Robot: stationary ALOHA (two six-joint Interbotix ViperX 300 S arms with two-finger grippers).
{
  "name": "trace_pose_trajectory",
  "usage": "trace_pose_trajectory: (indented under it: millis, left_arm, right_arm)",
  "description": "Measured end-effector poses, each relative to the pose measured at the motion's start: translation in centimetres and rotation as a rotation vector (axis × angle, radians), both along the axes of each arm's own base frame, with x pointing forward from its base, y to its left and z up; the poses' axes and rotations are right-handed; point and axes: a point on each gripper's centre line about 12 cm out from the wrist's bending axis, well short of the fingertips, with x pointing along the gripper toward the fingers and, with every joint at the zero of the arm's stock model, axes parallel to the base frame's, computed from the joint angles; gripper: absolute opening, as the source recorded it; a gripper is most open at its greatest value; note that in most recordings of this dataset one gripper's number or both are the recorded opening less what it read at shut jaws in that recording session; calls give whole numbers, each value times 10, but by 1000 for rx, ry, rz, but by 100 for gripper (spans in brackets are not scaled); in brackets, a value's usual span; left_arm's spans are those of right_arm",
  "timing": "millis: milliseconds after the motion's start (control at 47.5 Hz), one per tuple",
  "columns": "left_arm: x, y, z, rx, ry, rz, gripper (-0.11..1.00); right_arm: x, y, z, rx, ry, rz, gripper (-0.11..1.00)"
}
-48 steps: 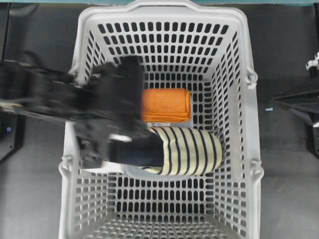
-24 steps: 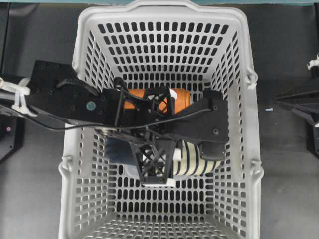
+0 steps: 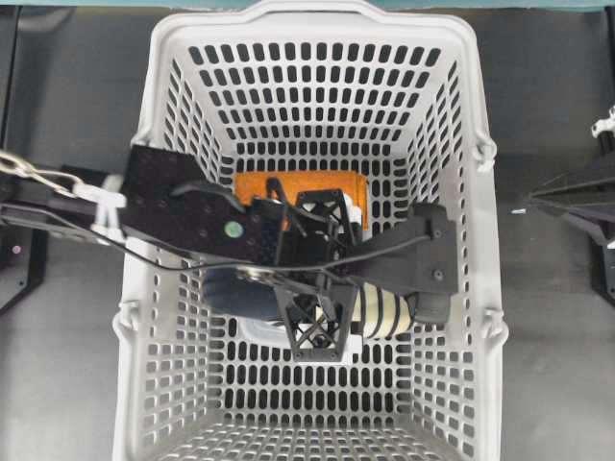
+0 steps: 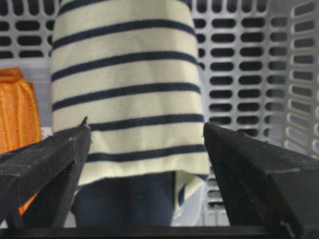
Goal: Pick up the slipper from the shopping basket with the left arm.
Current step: 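Close the left gripper on the striped slipper's upper edge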
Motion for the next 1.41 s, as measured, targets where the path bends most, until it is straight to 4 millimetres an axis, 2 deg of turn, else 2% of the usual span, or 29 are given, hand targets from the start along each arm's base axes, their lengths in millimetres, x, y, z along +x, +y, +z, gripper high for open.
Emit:
trace_pose_trajectory:
  millis: [189, 379, 610, 737, 884, 989, 1073, 1221, 1410]
  left_arm:
    - [4, 2, -29, 22, 51, -26, 91]
    - [7, 6, -42, 23, 57, -21, 91]
    - [0, 10, -61, 28, 89, -18, 88]
    - [-3, 12, -66, 26, 83, -16, 76]
    - [-6, 13, -68, 28, 89, -16, 45]
    - [-6, 13, -65, 29, 89, -17, 19]
    - [-6, 12, -58, 28, 88, -19, 7]
    - [-6, 11, -32, 41, 88, -41, 6]
    - [-7, 7, 20, 69, 100, -103, 6]
  right_arm:
    - [0, 1, -2, 0, 3, 5, -1]
    - [0, 2, -3, -2, 8, 8, -1]
    - [-1, 2, -4, -1, 11, 9, -1]
    - [-1, 2, -6, -1, 14, 9, -1]
    - [-1, 2, -6, -1, 14, 9, -1]
    - [-1, 2, -6, -1, 15, 9, -1]
    - [-1, 2, -7, -1, 17, 9, -1]
    - [-1, 2, -7, -1, 17, 11, -1]
    - [-1, 2, -9, -1, 21, 11, -1]
